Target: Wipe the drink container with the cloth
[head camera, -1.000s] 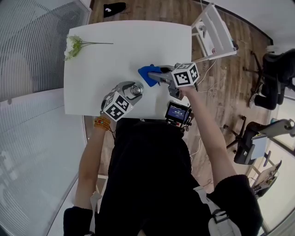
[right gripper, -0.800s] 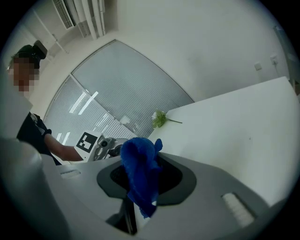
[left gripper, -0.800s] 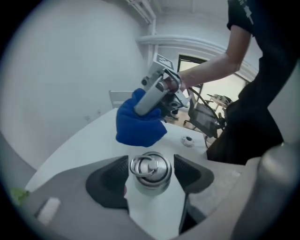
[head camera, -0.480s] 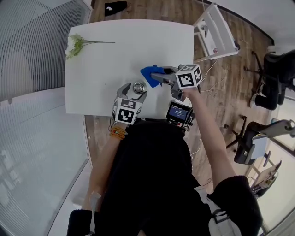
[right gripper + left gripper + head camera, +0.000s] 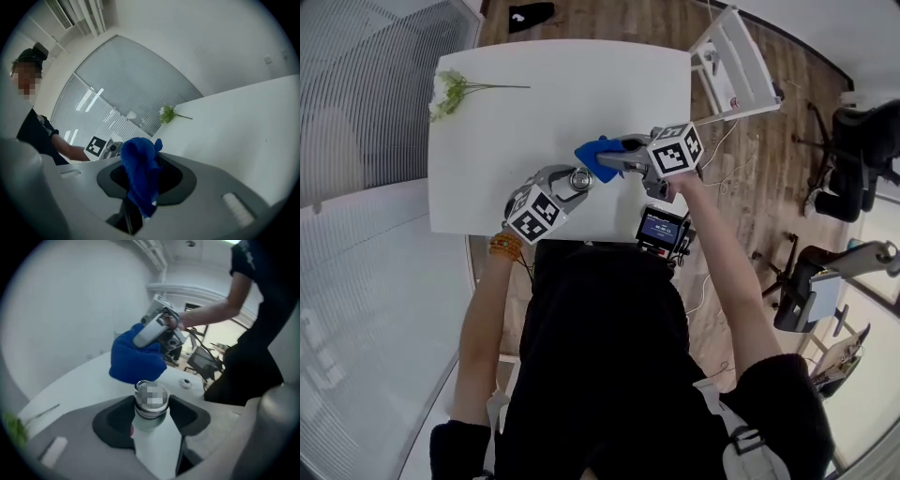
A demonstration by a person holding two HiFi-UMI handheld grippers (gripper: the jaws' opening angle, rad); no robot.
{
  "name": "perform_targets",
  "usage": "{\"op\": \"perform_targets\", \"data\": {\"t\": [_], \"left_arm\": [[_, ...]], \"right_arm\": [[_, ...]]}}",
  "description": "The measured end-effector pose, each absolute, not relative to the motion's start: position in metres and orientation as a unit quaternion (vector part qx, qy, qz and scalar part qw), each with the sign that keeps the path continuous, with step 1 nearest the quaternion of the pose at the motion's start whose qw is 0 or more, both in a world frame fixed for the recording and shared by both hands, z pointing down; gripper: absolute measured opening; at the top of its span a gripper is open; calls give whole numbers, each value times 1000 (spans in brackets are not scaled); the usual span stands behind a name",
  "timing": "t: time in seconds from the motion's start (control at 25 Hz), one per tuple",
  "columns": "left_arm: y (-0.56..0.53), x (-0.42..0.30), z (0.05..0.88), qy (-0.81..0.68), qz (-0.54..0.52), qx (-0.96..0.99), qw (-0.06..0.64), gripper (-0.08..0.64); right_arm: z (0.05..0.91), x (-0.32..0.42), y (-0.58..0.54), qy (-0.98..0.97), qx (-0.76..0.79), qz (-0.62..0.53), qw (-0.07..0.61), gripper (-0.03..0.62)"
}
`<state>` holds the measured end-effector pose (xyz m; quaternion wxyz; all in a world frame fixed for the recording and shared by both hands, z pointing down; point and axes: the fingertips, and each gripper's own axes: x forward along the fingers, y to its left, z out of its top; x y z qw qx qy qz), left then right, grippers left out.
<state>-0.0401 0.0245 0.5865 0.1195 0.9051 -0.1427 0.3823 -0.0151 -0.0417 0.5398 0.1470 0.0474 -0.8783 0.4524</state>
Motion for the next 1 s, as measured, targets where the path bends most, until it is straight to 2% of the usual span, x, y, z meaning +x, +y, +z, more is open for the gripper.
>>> {"op": "perform_targets", "data": {"t": [0.08,0.16,0.32,0.48,0.6,1.0], "left_arm": [[28,-38,586,-68,409,908,65,247],[19,-43,582,-66,430,899,51,249],[20,-45,572,-147,410,893,114,290],[24,-38,574,-257,376,875,166,285],[21,-39,579,-316,380,854,160,246],[21,-40,585,-326,395,843,167,245]], "right_arm": [[543,-19,-38,-878,32,451,158,123],[545,-21,-39,-877,30,452,160,123],[547,-23,-40,-875,27,456,161,123],[550,-27,-38,-872,21,459,169,123],[551,-33,-32,-869,14,463,176,123],[566,-40,-27,-863,43,465,194,123]]}}
